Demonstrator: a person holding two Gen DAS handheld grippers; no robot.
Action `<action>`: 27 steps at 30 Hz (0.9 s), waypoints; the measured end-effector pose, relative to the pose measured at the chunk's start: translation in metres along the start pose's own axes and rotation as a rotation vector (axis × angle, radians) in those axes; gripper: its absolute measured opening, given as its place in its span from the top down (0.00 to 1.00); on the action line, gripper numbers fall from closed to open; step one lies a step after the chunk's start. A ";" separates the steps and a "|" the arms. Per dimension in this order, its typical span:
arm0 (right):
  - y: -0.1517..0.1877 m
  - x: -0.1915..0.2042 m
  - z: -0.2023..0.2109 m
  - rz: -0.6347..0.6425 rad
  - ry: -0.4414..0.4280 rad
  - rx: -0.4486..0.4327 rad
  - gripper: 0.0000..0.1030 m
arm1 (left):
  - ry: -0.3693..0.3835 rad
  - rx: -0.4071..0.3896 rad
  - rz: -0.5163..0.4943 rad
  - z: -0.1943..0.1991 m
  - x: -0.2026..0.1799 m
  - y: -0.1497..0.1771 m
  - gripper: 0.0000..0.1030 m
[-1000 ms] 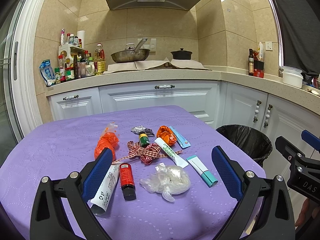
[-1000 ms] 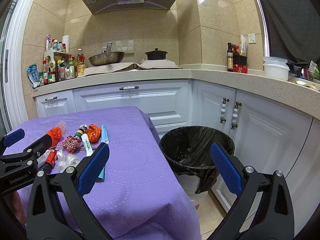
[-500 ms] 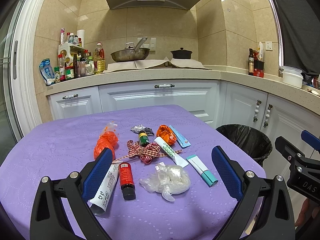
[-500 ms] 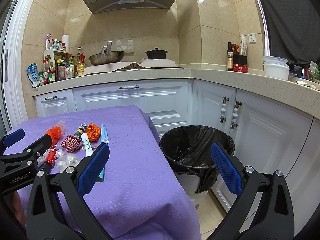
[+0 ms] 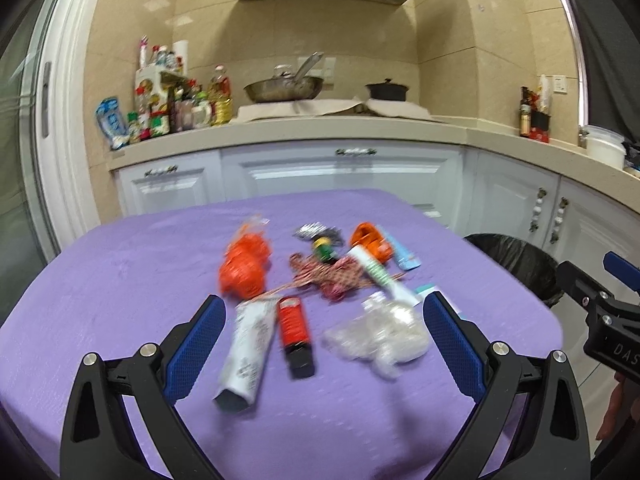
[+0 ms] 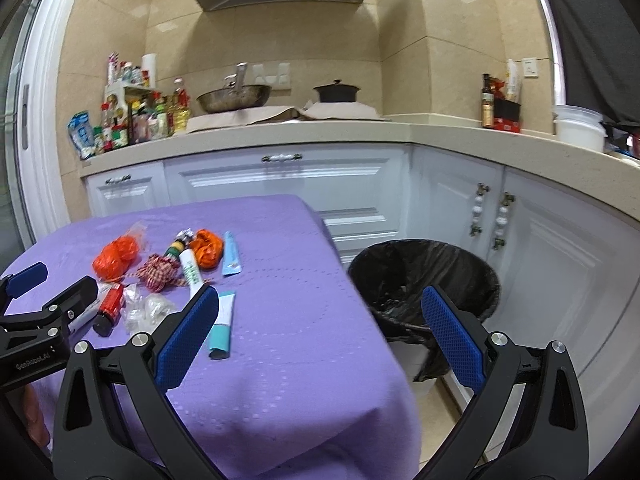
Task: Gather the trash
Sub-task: 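Grasp the white tube with the left tool while the right tool grasps the teal tube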
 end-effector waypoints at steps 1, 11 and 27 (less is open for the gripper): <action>0.002 0.005 -0.003 0.006 -0.016 0.007 0.04 | -0.012 0.011 0.008 -0.001 0.006 0.004 0.06; 0.019 0.040 -0.027 0.042 -0.104 0.065 0.10 | -0.081 0.087 0.077 -0.010 0.054 0.029 0.06; 0.035 0.063 -0.053 0.058 -0.181 0.152 0.34 | -0.043 0.131 0.031 -0.024 0.057 0.040 0.53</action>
Point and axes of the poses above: each gripper's, at about its wrist camera, not at the fingertips, and z roughly against the way its jaws point, x to its left, y to its underside, the point moved 9 cm from there along -z, roughly the way its jaws point, and after that the axes turned 6 degrees about y, right-handed, at the moved point
